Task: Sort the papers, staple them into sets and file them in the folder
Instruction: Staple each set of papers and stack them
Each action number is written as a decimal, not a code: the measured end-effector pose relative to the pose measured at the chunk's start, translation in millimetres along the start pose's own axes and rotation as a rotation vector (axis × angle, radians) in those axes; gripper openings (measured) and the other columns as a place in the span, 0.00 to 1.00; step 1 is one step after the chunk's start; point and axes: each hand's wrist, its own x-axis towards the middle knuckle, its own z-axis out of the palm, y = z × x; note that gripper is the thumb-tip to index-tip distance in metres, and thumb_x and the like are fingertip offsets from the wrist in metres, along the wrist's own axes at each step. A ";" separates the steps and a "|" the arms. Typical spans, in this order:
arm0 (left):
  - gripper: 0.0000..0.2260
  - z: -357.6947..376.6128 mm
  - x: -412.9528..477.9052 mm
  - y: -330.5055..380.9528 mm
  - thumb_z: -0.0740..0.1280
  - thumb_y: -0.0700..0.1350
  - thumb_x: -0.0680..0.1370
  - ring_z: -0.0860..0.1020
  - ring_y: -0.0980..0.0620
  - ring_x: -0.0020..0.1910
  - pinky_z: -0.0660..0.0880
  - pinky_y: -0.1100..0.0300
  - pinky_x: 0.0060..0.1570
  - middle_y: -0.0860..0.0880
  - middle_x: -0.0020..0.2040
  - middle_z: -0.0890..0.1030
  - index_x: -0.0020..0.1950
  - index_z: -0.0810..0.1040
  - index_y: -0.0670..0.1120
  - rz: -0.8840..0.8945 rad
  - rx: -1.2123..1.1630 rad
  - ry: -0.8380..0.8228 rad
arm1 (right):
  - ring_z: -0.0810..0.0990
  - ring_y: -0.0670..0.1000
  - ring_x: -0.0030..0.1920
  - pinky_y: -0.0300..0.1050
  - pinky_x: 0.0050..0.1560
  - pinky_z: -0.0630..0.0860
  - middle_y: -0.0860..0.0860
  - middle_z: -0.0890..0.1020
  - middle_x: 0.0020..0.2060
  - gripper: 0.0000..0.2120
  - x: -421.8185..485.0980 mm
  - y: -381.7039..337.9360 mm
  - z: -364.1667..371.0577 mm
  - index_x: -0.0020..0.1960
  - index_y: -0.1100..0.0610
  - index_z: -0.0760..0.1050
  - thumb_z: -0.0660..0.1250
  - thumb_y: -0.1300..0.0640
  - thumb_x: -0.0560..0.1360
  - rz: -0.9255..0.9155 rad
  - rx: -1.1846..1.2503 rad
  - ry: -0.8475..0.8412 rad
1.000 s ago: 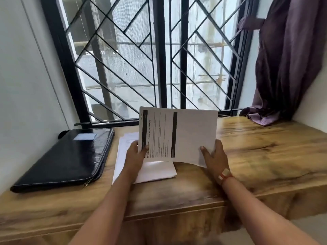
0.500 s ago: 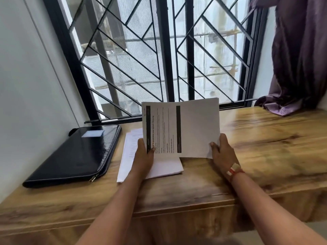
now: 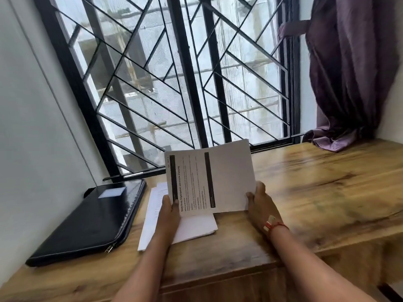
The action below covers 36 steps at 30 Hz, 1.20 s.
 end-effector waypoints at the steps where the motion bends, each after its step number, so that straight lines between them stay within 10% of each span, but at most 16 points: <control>1: 0.03 -0.7 -0.1 0.4 0.57 0.46 0.85 0.79 0.47 0.54 0.76 0.41 0.58 0.49 0.53 0.79 0.52 0.69 0.51 -0.003 -0.015 0.004 | 0.79 0.63 0.51 0.47 0.44 0.69 0.63 0.80 0.56 0.14 0.0 1.0 0.5 0.67 0.59 0.59 0.55 0.57 0.83 -0.010 -0.016 0.004; 17: 0.12 -23.8 -0.7 5.2 0.62 0.38 0.82 0.78 0.50 0.62 0.74 0.52 0.64 0.50 0.61 0.81 0.63 0.75 0.49 0.052 -0.006 -0.110 | 0.79 0.61 0.46 0.46 0.40 0.70 0.58 0.81 0.50 0.06 -4.2 1.0 1.9 0.58 0.55 0.67 0.58 0.58 0.82 -0.212 -0.067 0.127; 22: 0.14 -30.3 -4.1 17.4 0.64 0.34 0.81 0.80 0.53 0.57 0.75 0.64 0.52 0.51 0.57 0.82 0.57 0.75 0.53 -0.003 -0.075 -0.166 | 0.79 0.65 0.44 0.48 0.38 0.65 0.64 0.80 0.46 0.02 -3.7 0.0 -0.1 0.54 0.58 0.67 0.57 0.60 0.82 -0.168 -0.061 0.186; 36: 0.12 -12.3 -9.1 7.1 0.60 0.39 0.83 0.80 0.51 0.60 0.76 0.45 0.64 0.51 0.61 0.82 0.65 0.73 0.51 -0.127 -0.239 -0.112 | 0.79 0.66 0.48 0.46 0.42 0.67 0.66 0.80 0.51 0.05 -0.8 4.4 3.4 0.56 0.60 0.65 0.56 0.62 0.81 -0.092 -0.063 0.108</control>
